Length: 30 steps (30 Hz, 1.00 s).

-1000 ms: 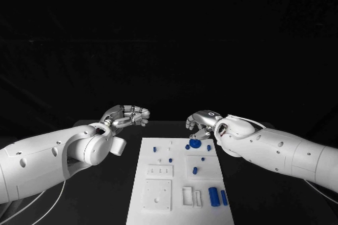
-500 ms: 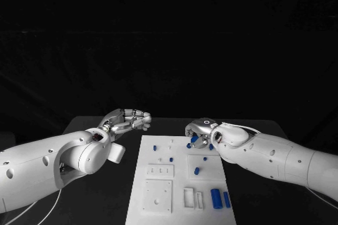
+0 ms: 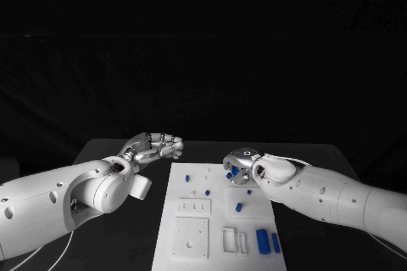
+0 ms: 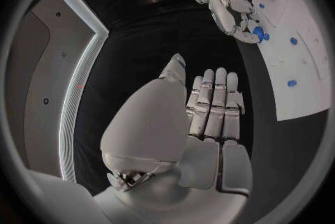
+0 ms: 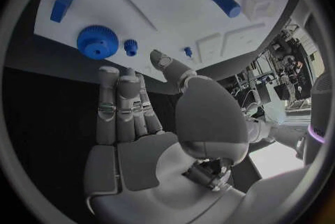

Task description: Assemble the parts on the task board

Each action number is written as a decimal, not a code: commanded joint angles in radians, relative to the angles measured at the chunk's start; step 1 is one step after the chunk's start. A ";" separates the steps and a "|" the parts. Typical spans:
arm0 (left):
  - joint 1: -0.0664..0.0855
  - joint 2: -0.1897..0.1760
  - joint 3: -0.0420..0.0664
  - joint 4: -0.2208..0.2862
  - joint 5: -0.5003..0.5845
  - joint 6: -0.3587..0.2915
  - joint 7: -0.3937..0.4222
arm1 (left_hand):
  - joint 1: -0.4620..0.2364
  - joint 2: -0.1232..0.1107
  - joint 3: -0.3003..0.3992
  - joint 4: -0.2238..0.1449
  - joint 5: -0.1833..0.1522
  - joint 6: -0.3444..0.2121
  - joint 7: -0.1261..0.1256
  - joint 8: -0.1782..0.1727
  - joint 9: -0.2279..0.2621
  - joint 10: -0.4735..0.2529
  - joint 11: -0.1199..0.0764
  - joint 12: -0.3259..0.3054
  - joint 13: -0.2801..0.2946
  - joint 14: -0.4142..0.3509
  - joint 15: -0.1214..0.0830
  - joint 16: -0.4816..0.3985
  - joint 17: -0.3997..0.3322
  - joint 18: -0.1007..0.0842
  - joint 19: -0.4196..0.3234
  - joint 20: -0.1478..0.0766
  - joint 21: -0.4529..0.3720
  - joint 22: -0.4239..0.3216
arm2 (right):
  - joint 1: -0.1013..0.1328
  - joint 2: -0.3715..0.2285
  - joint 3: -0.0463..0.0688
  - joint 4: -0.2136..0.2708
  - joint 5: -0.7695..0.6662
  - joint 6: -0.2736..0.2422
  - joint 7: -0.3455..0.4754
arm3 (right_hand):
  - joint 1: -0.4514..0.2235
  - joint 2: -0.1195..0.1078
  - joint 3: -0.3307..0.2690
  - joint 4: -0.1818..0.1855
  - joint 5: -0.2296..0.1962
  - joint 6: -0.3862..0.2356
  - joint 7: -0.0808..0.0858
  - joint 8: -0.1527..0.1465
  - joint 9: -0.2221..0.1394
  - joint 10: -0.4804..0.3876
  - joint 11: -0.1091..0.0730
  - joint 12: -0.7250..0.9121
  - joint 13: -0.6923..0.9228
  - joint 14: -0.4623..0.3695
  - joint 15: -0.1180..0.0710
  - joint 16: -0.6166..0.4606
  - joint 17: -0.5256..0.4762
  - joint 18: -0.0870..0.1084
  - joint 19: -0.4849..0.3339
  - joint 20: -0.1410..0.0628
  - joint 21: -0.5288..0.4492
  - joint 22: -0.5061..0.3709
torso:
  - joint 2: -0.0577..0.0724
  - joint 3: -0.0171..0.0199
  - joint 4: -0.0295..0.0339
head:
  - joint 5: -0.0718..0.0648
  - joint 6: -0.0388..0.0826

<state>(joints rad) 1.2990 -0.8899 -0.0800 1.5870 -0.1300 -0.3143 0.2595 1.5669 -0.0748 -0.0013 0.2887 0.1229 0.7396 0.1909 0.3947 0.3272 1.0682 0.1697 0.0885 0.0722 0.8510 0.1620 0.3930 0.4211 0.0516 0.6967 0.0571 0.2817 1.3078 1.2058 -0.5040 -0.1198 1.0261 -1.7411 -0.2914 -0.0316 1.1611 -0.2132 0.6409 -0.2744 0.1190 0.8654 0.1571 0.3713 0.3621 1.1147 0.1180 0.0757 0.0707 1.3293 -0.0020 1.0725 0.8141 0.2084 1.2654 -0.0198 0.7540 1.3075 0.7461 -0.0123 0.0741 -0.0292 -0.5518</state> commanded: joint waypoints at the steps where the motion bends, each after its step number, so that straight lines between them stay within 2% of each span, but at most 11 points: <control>1: 0.002 0.000 0.001 0.005 -0.002 0.014 0.014 | 0.007 -0.001 -0.007 0.001 0.003 0.000 0.005 -0.005 -0.001 -0.005 0.000 -0.005 -0.002 -0.006 -0.001 -0.005 -0.001 0.010 -0.008 0.001 -0.004 0.019 | -0.002 0.003 -0.001 -0.003 -0.041 -0.009 -0.018 | 0.008 -0.006 0.013 -0.001 -0.009 0.001 -0.004 -0.005 0.000 0.002 -0.003 -0.006 -0.001 -0.003 0.003 0.005 -0.003 0.053 0.014 -0.009 0.007 0.020 | 0.011 -0.0016 0.0058 | -0.005 0.004; 7: 0.002 0.004 0.001 -0.002 -0.001 0.015 0.013 | 0.006 0.000 -0.007 0.002 0.003 0.000 0.006 -0.005 -0.001 -0.005 0.000 -0.006 -0.002 -0.006 -0.001 -0.006 -0.001 0.010 -0.008 0.002 -0.004 0.019 | -0.002 0.003 -0.001 -0.007 -0.045 -0.013 -0.026 | 0.016 -0.013 0.055 0.010 -0.044 0.006 -0.005 -0.007 0.000 0.005 -0.002 -0.007 -0.002 -0.005 0.004 0.016 -0.013 0.053 0.018 -0.008 0.009 0.019 | 0.019 -0.0034 0.0065 | -0.006 0.006; 15: 0.002 0.013 0.001 -0.010 0.001 0.020 0.011 | 0.005 0.000 -0.008 0.002 0.003 0.000 0.006 -0.006 -0.002 -0.005 0.001 -0.007 -0.002 -0.005 -0.001 -0.006 -0.001 0.011 -0.007 0.002 -0.004 0.019 | -0.006 0.010 -0.002 -0.013 -0.050 -0.014 -0.032 | 0.015 -0.016 0.070 0.018 -0.050 0.006 -0.003 -0.008 -0.001 0.005 -0.001 -0.008 -0.002 -0.006 0.005 0.021 -0.018 0.053 0.019 -0.008 0.010 0.019 | 0.028 -0.0057 0.0067 | -0.004 0.010; 30: 0.002 0.014 0.001 -0.009 0.002 0.024 0.008 | 0.003 0.001 -0.009 0.002 0.003 0.000 0.007 -0.006 -0.002 -0.005 0.001 -0.009 -0.002 -0.004 -0.001 -0.007 0.000 0.011 -0.007 0.002 -0.004 0.019 | -0.008 0.017 -0.006 -0.033 -0.057 -0.013 -0.045 | 0.022 -0.009 0.126 0.045 -0.066 0.016 -0.001 -0.008 0.001 0.018 0.000 -0.004 0.000 -0.009 0.006 0.033 -0.031 0.053 0.022 -0.008 0.012 0.019 | 0.042 -0.0064 0.0101 | -0.005 0.016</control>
<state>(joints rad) 1.2991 -0.8783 -0.0802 1.5764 -0.1288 -0.3082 0.2585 1.5669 -0.0748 -0.0039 0.2912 0.1229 0.7395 0.1909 0.3947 0.3264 1.0682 0.1696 0.0847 0.0715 0.8510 0.1620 0.3893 0.4213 0.0456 0.6968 0.0572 0.2817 1.3073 1.1986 -0.4875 -0.1252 0.9936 -1.7801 -0.3047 -0.0674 1.1733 -0.2248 0.7636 -0.2289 0.0542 0.8765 0.1572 0.3678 0.3624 1.1262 0.1180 0.0717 0.0699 1.3263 0.0008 1.1029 0.7838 0.2083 1.2777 -0.0215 0.7616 1.3074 0.7842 -0.0186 0.0826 -0.0335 -0.5357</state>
